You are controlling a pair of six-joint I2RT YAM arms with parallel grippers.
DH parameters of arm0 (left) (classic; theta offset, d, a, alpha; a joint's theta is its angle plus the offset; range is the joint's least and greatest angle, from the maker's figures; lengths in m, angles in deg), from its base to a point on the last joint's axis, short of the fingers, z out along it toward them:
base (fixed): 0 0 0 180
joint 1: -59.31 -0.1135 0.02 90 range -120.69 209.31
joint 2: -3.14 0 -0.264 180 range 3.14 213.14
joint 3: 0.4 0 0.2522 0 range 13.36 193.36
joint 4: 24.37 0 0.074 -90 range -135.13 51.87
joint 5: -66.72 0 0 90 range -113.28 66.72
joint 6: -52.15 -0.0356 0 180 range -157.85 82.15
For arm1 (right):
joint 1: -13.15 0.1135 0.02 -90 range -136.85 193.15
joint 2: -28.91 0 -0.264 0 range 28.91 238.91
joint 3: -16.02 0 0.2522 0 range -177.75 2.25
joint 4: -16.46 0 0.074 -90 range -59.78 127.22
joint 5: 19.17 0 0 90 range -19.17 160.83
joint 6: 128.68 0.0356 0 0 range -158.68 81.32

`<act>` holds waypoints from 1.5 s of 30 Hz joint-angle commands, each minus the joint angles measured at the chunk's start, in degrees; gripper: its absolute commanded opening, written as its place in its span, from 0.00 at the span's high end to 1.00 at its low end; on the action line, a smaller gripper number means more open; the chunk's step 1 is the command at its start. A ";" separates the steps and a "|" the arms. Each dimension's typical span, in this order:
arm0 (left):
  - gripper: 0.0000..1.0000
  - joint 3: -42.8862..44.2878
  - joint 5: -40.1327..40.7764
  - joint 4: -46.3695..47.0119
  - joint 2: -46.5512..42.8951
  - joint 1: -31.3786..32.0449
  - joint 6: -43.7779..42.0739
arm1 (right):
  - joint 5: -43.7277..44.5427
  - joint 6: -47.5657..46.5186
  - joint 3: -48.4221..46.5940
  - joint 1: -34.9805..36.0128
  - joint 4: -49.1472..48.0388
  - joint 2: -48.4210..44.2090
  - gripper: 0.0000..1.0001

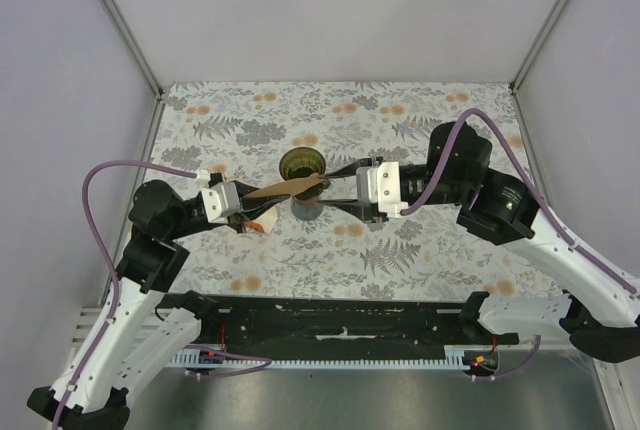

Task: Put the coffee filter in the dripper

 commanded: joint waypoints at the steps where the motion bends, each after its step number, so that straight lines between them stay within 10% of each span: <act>1: 0.98 1.71 -0.05 0.84 -0.17 -0.19 -1.05 | 1.39 1.15 -0.37 0.28 -2.84 0.75 0.53; 45: 0.98 1.45 -0.58 1.02 -0.69 -0.10 -1.23 | 3.59 0.09 -1.87 0.28 -1.96 2.42 0.58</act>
